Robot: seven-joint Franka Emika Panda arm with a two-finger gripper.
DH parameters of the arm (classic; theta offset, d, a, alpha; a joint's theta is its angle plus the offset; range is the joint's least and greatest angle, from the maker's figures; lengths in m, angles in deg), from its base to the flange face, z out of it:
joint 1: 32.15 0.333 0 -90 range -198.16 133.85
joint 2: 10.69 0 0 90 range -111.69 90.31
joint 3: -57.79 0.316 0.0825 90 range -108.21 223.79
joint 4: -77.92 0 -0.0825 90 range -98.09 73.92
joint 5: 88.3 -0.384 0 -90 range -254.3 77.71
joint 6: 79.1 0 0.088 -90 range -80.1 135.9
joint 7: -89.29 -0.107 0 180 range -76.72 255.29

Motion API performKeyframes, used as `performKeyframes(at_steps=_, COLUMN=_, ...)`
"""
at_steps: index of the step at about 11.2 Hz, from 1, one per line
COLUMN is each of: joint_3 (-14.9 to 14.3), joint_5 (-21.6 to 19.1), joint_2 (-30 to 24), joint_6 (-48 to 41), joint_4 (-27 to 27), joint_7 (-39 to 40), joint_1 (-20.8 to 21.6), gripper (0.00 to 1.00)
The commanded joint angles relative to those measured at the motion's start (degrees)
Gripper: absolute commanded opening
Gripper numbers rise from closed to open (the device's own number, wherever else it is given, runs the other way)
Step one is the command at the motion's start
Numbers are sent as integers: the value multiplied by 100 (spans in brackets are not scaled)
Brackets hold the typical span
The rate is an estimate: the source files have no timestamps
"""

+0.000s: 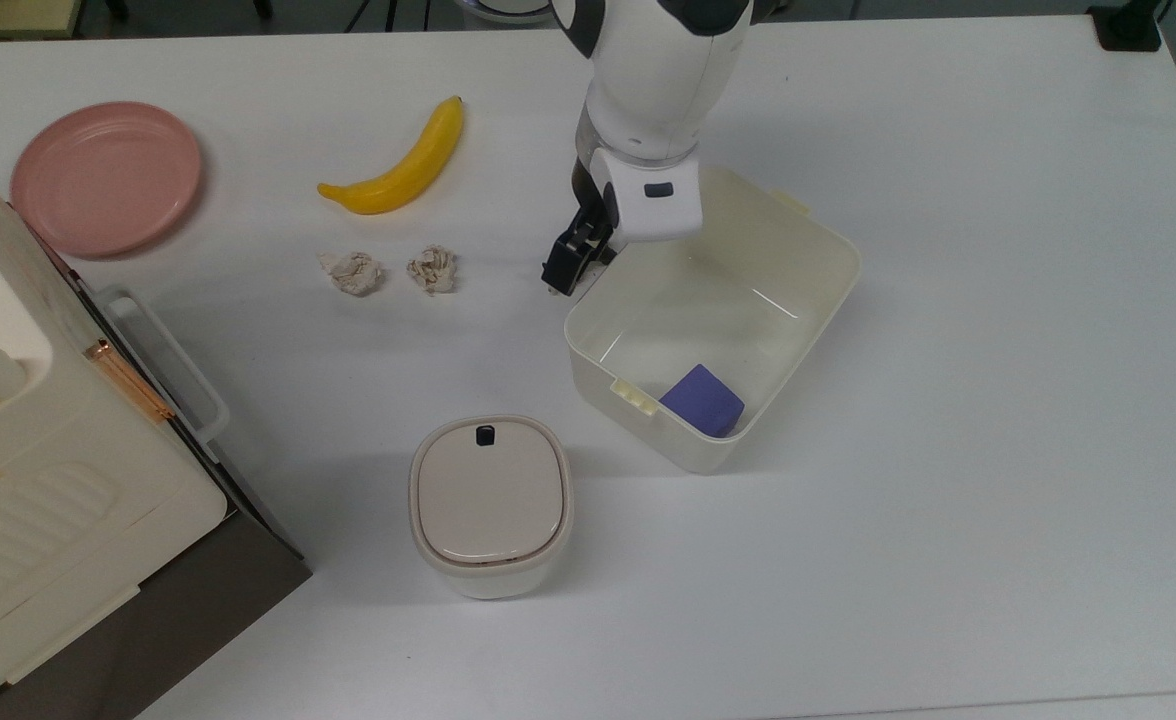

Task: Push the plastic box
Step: 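Push the white plastic box with the gripper, sliding it away from the panda figure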

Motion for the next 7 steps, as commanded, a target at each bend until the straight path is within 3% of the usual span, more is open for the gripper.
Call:
performKeyframes(at_steps=1, joint_3=64, joint_5=250, joint_2=96, joint_6=455, joint_4=44, joint_7=53, joint_1=41, gripper=100)
performKeyframes(at_steps=7, joint_3=258, joint_5=611, joint_2=246, joint_6=869, joint_4=131, joint_7=53, joint_1=50, gripper=100)
